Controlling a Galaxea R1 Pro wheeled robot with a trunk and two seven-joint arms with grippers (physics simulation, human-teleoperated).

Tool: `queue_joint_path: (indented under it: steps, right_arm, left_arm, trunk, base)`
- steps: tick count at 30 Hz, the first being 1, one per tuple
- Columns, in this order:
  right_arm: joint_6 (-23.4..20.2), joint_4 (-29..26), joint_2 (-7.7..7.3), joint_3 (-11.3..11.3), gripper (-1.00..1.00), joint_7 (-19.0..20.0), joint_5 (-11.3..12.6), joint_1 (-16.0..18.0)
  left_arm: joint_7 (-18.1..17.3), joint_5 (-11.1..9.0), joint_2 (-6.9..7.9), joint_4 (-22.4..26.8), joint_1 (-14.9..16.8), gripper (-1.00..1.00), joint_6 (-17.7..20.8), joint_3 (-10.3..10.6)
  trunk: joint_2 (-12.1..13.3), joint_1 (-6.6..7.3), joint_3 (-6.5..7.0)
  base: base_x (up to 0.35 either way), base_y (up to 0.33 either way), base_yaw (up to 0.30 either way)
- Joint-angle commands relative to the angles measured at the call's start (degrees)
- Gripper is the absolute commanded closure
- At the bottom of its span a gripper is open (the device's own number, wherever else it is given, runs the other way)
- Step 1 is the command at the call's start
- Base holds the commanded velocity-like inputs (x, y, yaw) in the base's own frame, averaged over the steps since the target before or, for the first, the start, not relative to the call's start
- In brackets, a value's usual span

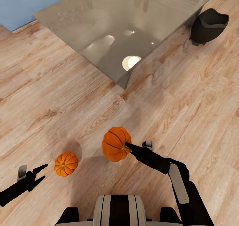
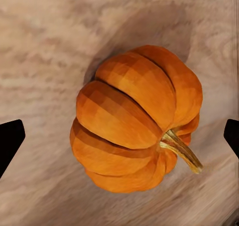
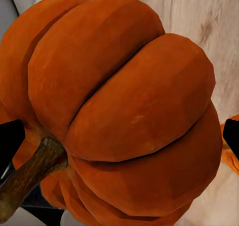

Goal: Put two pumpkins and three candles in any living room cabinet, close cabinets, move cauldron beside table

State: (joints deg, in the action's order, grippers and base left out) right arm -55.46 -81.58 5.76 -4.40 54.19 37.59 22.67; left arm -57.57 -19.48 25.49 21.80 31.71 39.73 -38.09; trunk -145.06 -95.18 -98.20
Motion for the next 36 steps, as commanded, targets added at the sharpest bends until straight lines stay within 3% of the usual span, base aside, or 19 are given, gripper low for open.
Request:
queue_joint_path:
  steps: [1,5,18,36]
  right_arm:
    - [0.0,0.0,-0.01,0.0,1.00,0.0,0.0,0.0]
    - [0.0,0.0,0.02,0.1,1.00,-0.1,0.0,0.0]
    - [0.0,0.0,0.04,0.1,1.00,-0.2,-0.2,0.0]
    - [0.0,0.0,0.04,0.2,1.00,-0.1,-0.3,0.0]
  left_arm:
    - [0.0,0.0,0.00,0.0,0.0,-1.00,0.0,0.0]
    - [0.0,0.0,0.00,0.0,0.0,-1.00,0.0,0.0]
    - [0.6,0.1,0.00,0.0,0.0,-1.00,-0.1,-0.1]
    - [0.7,0.1,0.00,0.0,0.0,-1.00,-0.1,-0.1]
  trunk:
    - [0.0,0.00,0.01]
    - [0.0,0.07,0.67]
    - [0.0,0.07,0.67]
    - [0.0,0.07,0.67]
  base:
    - [0.000,0.000,0.000]
    - [0.000,0.000,0.000]
    - [0.048,0.027,0.000]
    - [-0.104,-0.074,0.000]
